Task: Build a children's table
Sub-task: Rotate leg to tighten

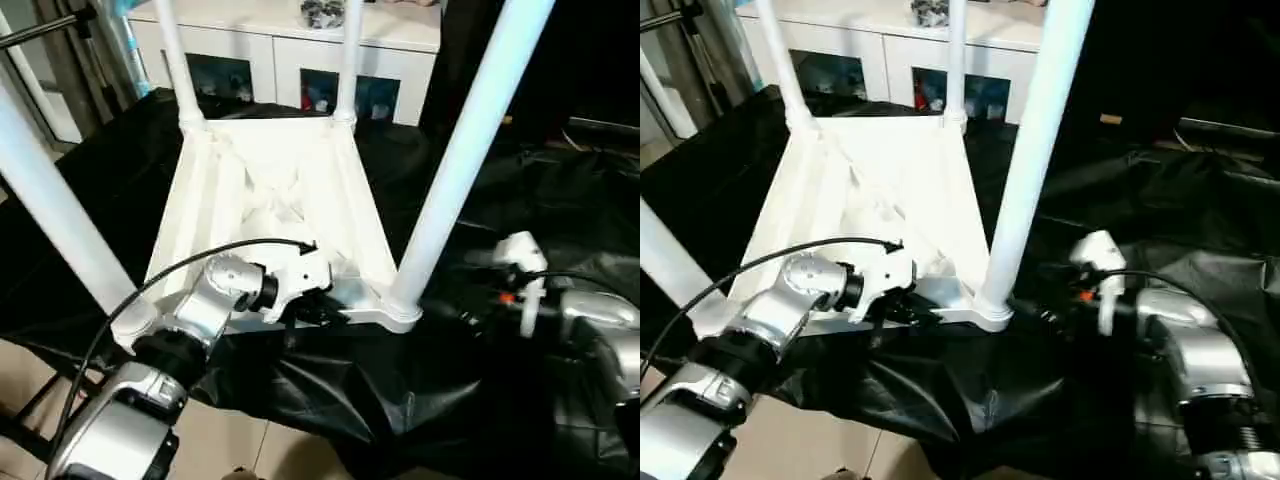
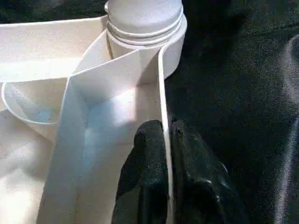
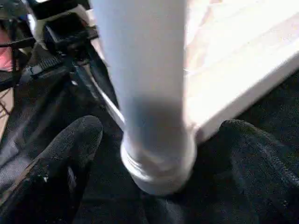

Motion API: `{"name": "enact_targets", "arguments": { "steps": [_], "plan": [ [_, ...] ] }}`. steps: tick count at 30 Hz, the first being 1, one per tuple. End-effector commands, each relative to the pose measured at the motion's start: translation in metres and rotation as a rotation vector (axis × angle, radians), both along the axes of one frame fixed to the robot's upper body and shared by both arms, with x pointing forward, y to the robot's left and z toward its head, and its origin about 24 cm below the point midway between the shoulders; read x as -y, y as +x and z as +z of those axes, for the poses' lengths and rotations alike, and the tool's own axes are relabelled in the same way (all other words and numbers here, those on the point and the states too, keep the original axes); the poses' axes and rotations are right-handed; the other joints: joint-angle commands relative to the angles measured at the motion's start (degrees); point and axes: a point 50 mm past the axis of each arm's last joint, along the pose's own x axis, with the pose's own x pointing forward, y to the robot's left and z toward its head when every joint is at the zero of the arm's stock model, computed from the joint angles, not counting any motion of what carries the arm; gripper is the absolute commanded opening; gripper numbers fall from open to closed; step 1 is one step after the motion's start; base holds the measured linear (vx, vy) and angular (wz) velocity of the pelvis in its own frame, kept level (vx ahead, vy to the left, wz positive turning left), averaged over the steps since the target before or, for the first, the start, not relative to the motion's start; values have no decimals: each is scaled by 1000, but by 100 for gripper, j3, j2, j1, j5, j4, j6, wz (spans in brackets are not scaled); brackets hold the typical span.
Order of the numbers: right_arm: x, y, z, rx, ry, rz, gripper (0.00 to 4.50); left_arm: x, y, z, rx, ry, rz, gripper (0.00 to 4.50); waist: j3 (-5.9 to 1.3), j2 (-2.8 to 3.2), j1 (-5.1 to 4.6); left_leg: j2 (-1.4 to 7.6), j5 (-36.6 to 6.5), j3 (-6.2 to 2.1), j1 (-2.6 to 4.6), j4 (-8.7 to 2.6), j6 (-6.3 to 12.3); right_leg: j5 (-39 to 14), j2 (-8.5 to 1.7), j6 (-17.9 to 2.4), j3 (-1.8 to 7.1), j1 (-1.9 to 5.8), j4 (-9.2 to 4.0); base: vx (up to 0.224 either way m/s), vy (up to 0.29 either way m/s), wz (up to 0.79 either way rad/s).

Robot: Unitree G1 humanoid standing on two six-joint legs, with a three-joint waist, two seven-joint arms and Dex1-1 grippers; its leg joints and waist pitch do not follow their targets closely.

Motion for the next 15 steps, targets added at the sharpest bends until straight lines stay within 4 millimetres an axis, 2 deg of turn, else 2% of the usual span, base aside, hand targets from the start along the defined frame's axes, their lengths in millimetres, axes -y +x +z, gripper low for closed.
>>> {"name": "enact_targets", "arguments": {
  "steps": [1,3,7,9,10,12,15],
  "plan": [
    [-8,-1,-3,4,-16,27,450,-2,-3,-7,-39,38,-27,4,-390,-29,16,142,-1032,-14,34,-300,457,-974,-336,-1288,208,328,-393,0,0,0],
    [-16,1,-6,14,-26,33,450,-1,-3,-6,-41,31,-30,4,-379,-14,13,149,-1139,-18,43,-317,399,-1100,-345,-1293,207,315,-408,0,0,0],
    [-28,7,-11,22,-40,34,450,-1,-3,-5,-40,23,-35,4,-378,-21,4,147,-1211,-24,51,-330,309,-1183,-351,-1271,219,315,-407,0,0,0],
    [-31,8,-11,15,-36,41,421,-2,-3,-4,-42,22,-35,0,-384,-24,8,149,-1163,-23,50,-326,312,-1063,-347,-1297,224,325,-389,0,0,0],
    [-33,9,-10,8,-27,46,414,-3,-3,-4,-45,22,-34,0,-381,-56,7,146,-1123,-17,42,-323,334,-980,-340,-1299,226,329,-381,0,0,0],
    [-34,9,-10,-1,-20,56,402,-4,-3,-4,-47,21,-32,0,-383,-36,13,143,-1077,-14,37,-317,361,-937,-346,-1311,227,333,-371,0,0,0],
    [-35,10,-11,-10,-18,67,370,-5,-3,-4,-49,20,-29,0,-379,-42,17,143,-1094,-12,39,-316,367,-1036,-355,-1284,227,330,-385,0,0,0]
  ]
}}
